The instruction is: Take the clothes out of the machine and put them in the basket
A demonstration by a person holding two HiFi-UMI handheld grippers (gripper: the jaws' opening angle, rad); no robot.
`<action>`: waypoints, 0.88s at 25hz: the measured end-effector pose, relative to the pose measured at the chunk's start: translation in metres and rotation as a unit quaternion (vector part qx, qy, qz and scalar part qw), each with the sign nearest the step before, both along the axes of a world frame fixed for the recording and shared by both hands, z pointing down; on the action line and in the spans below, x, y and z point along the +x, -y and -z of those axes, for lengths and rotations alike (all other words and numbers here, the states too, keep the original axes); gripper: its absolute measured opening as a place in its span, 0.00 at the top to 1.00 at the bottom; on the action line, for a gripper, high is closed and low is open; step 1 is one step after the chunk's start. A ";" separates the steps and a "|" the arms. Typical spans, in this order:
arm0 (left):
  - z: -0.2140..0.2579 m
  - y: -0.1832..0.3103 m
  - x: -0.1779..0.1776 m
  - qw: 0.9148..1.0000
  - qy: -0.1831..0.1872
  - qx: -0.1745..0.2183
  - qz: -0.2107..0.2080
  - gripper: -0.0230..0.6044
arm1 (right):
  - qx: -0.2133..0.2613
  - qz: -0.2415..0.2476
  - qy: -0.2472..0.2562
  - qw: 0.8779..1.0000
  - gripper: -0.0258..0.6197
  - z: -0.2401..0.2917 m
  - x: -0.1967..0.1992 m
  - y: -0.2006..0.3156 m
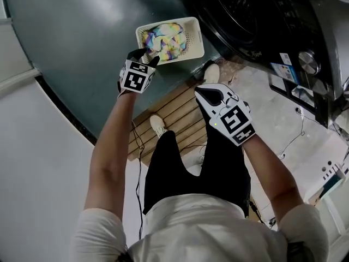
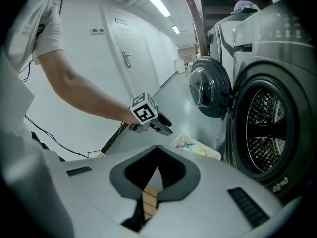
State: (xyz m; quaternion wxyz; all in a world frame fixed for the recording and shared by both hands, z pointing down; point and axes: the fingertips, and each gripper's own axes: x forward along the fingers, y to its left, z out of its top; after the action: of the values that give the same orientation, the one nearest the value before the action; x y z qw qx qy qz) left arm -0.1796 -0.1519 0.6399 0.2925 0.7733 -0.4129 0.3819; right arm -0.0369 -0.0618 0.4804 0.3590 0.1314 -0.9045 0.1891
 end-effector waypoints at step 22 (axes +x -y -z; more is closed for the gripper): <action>0.318 -0.166 -0.031 0.982 -0.123 0.137 0.033 0.87 | 0.080 -0.044 0.057 0.994 0.95 0.182 -0.052 -0.091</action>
State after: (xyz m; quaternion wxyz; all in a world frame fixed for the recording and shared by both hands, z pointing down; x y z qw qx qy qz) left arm -0.2109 0.0142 0.3219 0.2452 0.8331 -0.4475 0.2135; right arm -0.0888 0.0293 0.2980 0.2868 0.1887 -0.9289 0.1386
